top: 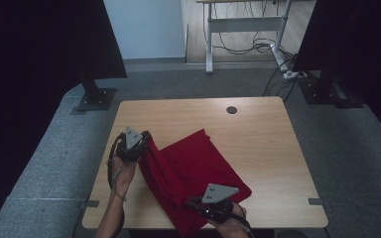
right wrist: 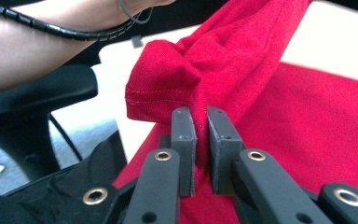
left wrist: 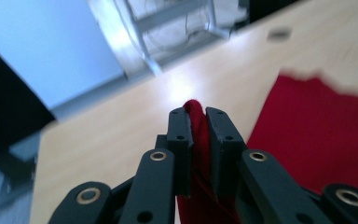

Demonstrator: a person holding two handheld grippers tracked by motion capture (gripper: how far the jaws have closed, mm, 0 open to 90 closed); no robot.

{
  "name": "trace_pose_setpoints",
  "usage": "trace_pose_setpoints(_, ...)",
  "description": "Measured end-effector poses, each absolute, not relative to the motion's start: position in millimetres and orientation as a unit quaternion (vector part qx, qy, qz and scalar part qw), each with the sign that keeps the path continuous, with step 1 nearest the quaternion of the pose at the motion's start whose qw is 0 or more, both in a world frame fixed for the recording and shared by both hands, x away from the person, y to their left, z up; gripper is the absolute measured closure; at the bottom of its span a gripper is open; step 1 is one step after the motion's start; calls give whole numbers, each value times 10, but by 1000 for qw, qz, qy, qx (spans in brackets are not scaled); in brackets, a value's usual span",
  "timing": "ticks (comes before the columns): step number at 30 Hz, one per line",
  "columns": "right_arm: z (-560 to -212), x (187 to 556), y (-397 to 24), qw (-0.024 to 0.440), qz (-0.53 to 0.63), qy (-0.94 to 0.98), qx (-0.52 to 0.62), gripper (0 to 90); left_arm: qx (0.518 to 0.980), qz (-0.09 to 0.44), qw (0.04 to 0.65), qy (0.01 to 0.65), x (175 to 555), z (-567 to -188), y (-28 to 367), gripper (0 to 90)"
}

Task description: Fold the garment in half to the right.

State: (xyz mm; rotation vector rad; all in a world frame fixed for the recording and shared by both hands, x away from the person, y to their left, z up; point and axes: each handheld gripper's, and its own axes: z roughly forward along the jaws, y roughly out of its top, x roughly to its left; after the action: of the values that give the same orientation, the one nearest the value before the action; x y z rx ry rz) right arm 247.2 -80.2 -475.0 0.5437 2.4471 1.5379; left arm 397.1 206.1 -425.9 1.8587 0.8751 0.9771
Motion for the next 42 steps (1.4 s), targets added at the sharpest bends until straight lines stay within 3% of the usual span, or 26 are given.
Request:
trace_pose_setpoints(5,-4689,2514,-982,116,518,823,200,823,751,372,429,337,4191,-4444,1773,799)
trace_pose_setpoints(6,-4925,2648,-1263,105,500,824,244,823,760,345,431,343,4321,-4650,1669,796)
trace_pose_setpoints(10,-5073,2682,-1325,98,489,828,256,823,769,325,424,350,4406,-4820,1606,794)
trace_pose_setpoints(11,-5262,2722,-1357,95,464,840,264,822,790,301,392,362,4516,-5219,1507,796)
trace_pose_setpoints(17,-5420,2769,-1338,75,443,851,271,822,800,287,369,376,4524,-5435,1533,766)
trace_pose_setpoints(24,-5489,2778,-1248,68,429,860,269,820,798,276,365,392,4444,-5440,1662,729)
trace_pose_setpoints(37,-5535,2658,-658,30,434,876,210,817,788,259,361,426,4161,-5427,2194,726)
trace_pose_setpoints(41,-5522,2600,-530,25,438,877,199,823,779,281,365,426,4099,-5353,2291,796)
trace_pose_setpoints(42,-5361,2527,-500,11,476,859,189,826,761,308,392,416,4019,-5135,2369,815)
